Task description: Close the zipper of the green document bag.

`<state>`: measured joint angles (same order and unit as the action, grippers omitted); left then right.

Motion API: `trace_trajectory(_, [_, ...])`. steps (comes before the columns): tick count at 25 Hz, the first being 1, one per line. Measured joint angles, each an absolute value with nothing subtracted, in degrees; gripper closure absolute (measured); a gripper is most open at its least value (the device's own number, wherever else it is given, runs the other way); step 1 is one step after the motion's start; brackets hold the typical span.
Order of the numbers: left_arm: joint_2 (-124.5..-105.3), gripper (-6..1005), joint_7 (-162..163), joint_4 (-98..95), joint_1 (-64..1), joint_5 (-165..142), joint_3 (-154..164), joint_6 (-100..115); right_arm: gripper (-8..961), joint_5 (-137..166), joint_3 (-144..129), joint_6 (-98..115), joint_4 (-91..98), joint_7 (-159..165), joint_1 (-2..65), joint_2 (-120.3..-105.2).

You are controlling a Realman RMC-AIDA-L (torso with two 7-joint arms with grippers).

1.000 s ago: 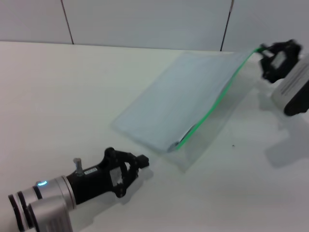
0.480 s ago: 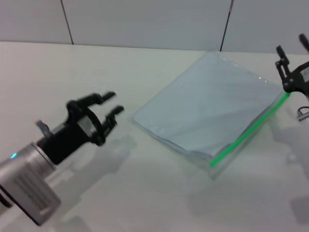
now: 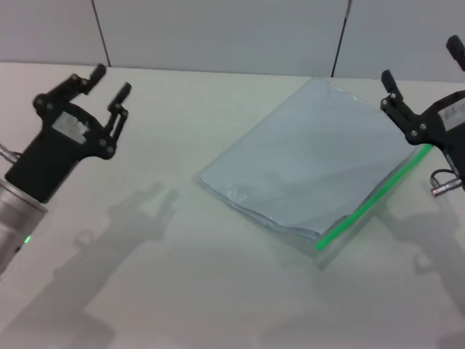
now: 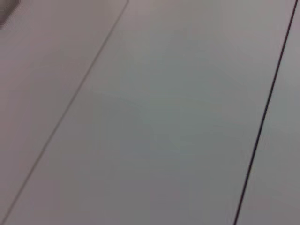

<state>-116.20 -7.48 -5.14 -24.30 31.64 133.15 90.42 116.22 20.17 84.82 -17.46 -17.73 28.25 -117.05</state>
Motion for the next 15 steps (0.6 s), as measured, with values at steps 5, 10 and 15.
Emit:
trace_trajectory(5, [-116.19,645,-3.65,-4.49,-24.11,33.64,133.15,93.63,91,116.32,18.69,87.52,-17.33,-13.81,28.2,-116.88])
trace_trajectory(10, [-116.1,644,-0.14,-3.4,-24.37,34.52,133.15,96.04,58,116.4,18.54,88.0,-16.94,-11.28,28.18,-116.81])
trace_trajectory(15, [-116.02,585,2.75,-3.06,-24.58,35.74,133.15,96.57,52,116.46,18.2,88.39,-16.92,-11.15,28.3,-116.8])
